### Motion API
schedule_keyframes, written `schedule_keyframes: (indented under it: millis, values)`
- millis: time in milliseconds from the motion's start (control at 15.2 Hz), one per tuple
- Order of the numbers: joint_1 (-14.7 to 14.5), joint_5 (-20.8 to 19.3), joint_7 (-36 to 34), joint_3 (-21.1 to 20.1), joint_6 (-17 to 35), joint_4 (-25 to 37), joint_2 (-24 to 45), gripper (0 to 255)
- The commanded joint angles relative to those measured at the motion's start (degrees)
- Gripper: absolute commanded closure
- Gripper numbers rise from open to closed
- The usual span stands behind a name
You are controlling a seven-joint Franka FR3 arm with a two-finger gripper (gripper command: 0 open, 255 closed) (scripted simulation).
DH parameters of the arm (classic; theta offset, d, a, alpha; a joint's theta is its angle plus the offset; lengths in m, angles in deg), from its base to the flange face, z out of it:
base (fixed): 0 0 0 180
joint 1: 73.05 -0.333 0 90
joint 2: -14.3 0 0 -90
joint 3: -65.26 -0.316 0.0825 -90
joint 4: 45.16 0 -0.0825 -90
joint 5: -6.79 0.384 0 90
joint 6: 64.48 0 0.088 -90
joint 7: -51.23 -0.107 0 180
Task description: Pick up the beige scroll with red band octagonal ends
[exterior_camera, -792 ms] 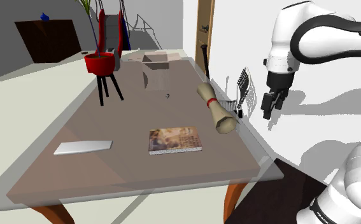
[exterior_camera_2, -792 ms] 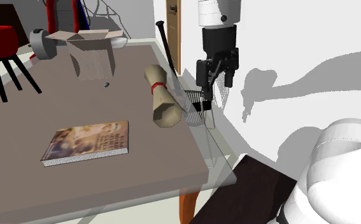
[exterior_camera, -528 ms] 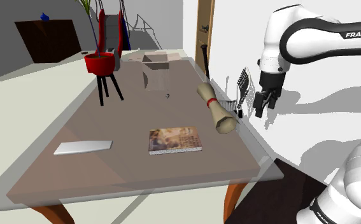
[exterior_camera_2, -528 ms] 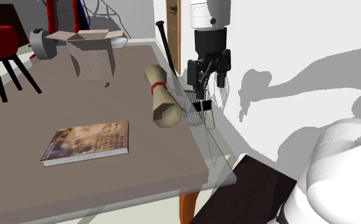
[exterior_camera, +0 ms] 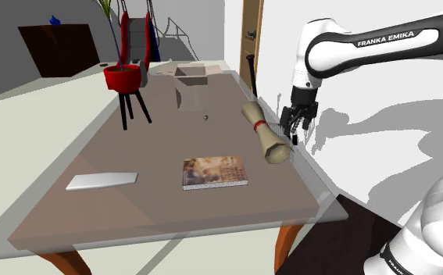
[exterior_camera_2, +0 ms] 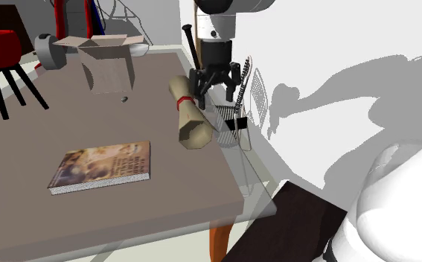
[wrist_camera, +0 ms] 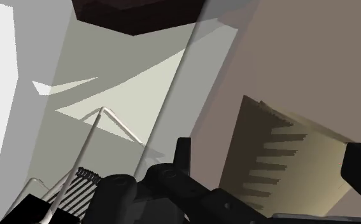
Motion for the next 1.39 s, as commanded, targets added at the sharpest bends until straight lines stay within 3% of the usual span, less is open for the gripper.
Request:
schedule_keyframes:
  millis: [0, 858, 1320]
  values:
    - [0.4, 0.9, -1.0, 0.5, 2.1, 2.9, 4.3, 0]
    - [3.0, 9.0, -5.4, 3.7, 8.8, 26.1, 30.0, 0]
    - [3.0, 9.5, -4.4, 3.6, 13.7, 22.4, 31.4, 0]
